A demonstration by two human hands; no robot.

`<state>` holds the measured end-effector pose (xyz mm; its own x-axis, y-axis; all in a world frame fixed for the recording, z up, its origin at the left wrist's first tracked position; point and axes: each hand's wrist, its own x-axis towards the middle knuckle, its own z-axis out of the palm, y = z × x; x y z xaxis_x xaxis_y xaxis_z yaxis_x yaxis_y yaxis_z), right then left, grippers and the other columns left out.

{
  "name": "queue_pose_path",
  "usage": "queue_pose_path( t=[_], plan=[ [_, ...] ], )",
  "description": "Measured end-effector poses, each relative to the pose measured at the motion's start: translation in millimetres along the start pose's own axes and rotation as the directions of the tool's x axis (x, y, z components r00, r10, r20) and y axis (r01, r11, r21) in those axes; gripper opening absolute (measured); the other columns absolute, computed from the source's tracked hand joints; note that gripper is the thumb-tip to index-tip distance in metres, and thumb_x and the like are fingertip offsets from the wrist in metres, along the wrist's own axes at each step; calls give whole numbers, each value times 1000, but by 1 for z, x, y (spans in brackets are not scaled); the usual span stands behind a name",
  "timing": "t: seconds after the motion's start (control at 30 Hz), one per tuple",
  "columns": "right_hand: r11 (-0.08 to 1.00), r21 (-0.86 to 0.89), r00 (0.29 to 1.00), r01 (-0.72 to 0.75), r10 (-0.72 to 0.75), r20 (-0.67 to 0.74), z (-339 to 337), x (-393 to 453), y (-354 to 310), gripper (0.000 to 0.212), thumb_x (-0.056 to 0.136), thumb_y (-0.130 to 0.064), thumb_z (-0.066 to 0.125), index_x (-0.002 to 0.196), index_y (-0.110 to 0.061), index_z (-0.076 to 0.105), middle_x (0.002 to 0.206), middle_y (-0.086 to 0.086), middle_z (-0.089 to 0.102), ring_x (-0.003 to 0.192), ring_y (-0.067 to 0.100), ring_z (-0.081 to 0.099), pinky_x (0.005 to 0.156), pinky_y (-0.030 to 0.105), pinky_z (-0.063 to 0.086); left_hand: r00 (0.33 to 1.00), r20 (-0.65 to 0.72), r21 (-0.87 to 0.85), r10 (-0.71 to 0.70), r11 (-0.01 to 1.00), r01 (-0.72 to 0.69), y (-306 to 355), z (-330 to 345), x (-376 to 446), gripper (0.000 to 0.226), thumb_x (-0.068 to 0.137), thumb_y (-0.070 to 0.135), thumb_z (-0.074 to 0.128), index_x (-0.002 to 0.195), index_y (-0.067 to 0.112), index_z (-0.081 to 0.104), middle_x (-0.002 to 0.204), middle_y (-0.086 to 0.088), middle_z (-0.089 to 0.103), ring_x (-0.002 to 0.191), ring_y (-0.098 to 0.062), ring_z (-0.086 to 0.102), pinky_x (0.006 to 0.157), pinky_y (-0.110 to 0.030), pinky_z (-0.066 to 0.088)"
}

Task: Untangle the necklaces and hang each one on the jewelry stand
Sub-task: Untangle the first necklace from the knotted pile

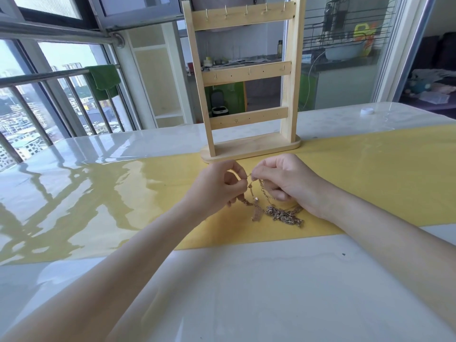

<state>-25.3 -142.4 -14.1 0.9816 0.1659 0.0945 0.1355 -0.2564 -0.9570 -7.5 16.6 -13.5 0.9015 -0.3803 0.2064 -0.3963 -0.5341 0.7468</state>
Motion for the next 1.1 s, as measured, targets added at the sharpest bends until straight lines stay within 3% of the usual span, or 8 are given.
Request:
queue_pose_path(
  t=[0.17, 0.23, 0.3, 0.37, 0.5, 0.63, 0.97, 1.1],
  plan=[
    [996, 87, 998, -36, 32, 47, -1, 1, 1, 26, 94, -16, 53, 68, -11, 51, 45, -7, 23, 37, 9, 23, 37, 16, 18, 994, -103, 97, 42, 995, -32, -1, 1, 0, 18, 90, 7, 53, 78, 19, 58, 65, 9, 62, 57, -3, 54, 57, -16, 43],
    [992, 118, 997, -43, 35, 67, -2, 1, 4, 28, 94, -20, 56, 68, -11, 51, 45, -6, 23, 36, 9, 25, 38, 17, 19, 989, -95, -255, -109, 964, 81, 1, 0, 0, 19, 94, 7, 51, 78, 15, 58, 74, 4, 63, 71, -10, 62, 70, -20, 51],
    [989, 143, 997, -32, 22, 71, -3, 1, 6, 25, 92, -23, 59, 71, -9, 56, 46, -4, 26, 36, 9, 30, 39, 18, 21, 969, 56, -638, -241, 738, 221, 5, -3, -1, 19, 97, 10, 49, 80, 12, 56, 79, -1, 64, 80, -15, 67, 85, -31, 53],
    [984, 175, 997, -21, 8, 75, -3, 1, 8, 22, 90, -23, 61, 73, -8, 61, 46, -3, 32, 37, 9, 37, 39, 18, 24, 958, 112, -723, -264, 640, 261, 6, -2, 0, 19, 99, 12, 47, 82, 12, 54, 76, -2, 62, 77, -17, 68, 89, -38, 52],
    [972, 235, 996, -28, 8, 87, -2, 2, 9, 20, 89, -22, 61, 77, -7, 65, 52, 0, 49, 40, 11, 48, 34, 17, 28, 951, 74, -745, -299, 617, 252, 7, 4, 1, 17, 100, 10, 44, 85, 11, 51, 74, -4, 53, 58, -13, 54, 66, -26, 57],
    [965, 261, 999, -37, 38, -1, -1, 4, 10, 19, 90, -19, 61, 77, -5, 64, 60, 3, 52, 39, 11, 52, 31, 15, 26, 958, 57, -711, -282, 662, 237, 7, 5, 2, 17, 99, 8, 44, 84, 11, 52, 60, 2, 44, 44, -7, 38, 48, -18, 41],
    [981, 176, 977, 87, -49, -207, 4, 4, 11, 22, 90, -21, 62, 71, -9, 60, 45, -5, 47, 32, 8, 42, 33, 15, 23, 960, 168, -488, -225, 827, 279, 1, 5, 2, 14, 89, 21, 64, 91, 7, 68, 54, 12, 42, 47, -5, 32, 50, -16, 32],
    [977, 171, 977, 123, -89, -196, 7, 3, 9, 20, 90, -22, 63, 74, -10, 61, 45, -5, 48, 33, 9, 42, 34, 17, 23, 953, 123, -548, -277, 781, 298, -2, 4, 2, 8, 87, 14, 66, 82, 8, 66, 58, 8, 40, 48, -7, 29, 47, -16, 31]
  ],
)
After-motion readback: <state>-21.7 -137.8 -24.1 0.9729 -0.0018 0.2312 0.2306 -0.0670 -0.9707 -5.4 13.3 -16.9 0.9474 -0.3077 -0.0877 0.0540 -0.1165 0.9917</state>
